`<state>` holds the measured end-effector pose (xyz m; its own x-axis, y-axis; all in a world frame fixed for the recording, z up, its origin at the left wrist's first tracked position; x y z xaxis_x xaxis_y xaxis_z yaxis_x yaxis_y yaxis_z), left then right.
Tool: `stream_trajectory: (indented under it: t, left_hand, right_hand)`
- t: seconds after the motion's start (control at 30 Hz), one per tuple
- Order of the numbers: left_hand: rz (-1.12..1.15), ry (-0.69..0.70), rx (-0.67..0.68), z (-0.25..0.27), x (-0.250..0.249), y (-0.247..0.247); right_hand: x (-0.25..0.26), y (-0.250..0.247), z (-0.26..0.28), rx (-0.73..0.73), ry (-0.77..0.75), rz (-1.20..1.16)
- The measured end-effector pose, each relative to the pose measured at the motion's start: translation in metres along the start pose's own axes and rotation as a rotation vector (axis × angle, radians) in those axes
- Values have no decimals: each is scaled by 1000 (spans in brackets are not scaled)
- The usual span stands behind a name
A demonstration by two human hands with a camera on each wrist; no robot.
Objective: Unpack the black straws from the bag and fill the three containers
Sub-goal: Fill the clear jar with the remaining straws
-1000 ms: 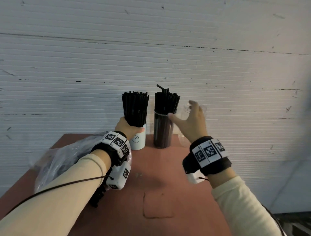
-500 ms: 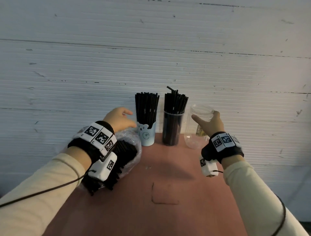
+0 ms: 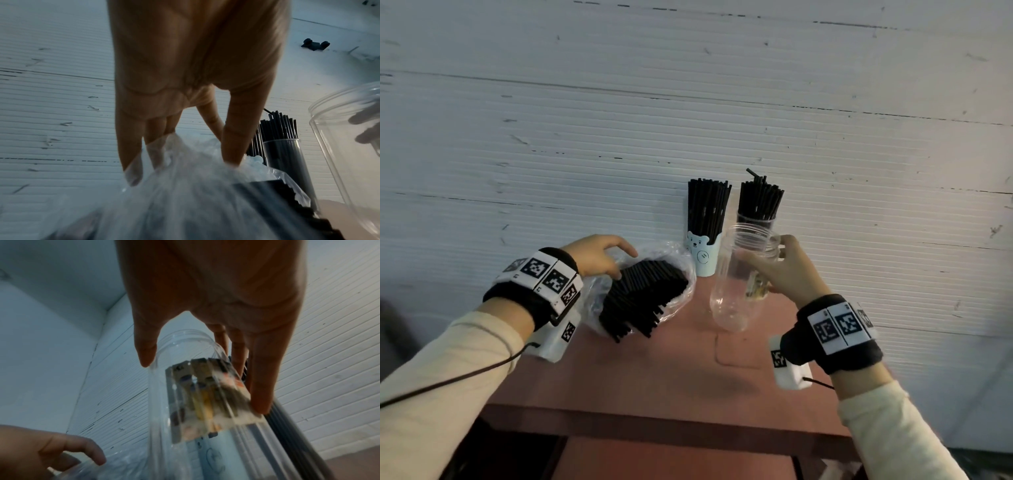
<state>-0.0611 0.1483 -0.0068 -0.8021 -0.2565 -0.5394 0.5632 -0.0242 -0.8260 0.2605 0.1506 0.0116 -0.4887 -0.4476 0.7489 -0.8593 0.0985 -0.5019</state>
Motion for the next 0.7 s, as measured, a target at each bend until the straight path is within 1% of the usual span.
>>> stream_trajectory:
  t: [0.1,0.23,0.37,0.4,0.43,0.47,0.53,0.57,0.6,0.63,0.7]
  left_hand:
    - [0,4,-3,6,8,4]
    - [42,33,-57,15,14,3]
    - [130,64,-133,17,23,-7]
    - [142,60,-154,21,23,-9]
    - [152,63,-172,25,21,-12]
    - [151,72,-192,29,19,-14]
    - [150,84,-215,41,13,-19]
    - [162,81,-226,43,13,-22]
    - [173,80,-241,46,12,-24]
    - [187,82,-260,45,13,-27]
    - [226,96,-284,44,17,-32]
  right_hand:
    - [11,7,6,9,-16,42]
    - [19,9,10,44,0,72]
    - [33,9,16,102,2,207]
    - [40,9,18,85,-31,258]
    - [50,7,18,39,-90,297]
    - [65,5,19,-33,-177,313]
    - [102,6,23,-170,-400,290]
    - [118,13,25,-187,-493,275]
    - [130,26,24,-151,-549,267]
    - [137,45,21,-68,-564,274]
    - [133,96,9,170,-498,333]
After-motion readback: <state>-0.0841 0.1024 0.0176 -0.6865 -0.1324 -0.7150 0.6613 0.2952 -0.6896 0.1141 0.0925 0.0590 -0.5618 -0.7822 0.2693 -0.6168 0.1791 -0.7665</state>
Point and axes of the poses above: each hand's wrist, its own z-axis away from the middle knuckle, its own y-axis out of the palm, x = y × z, the point moved 8 cm from there along -z, towards the middle knuckle, and after that the axes turned 13 degrees about -y, right-handed, at the moved point
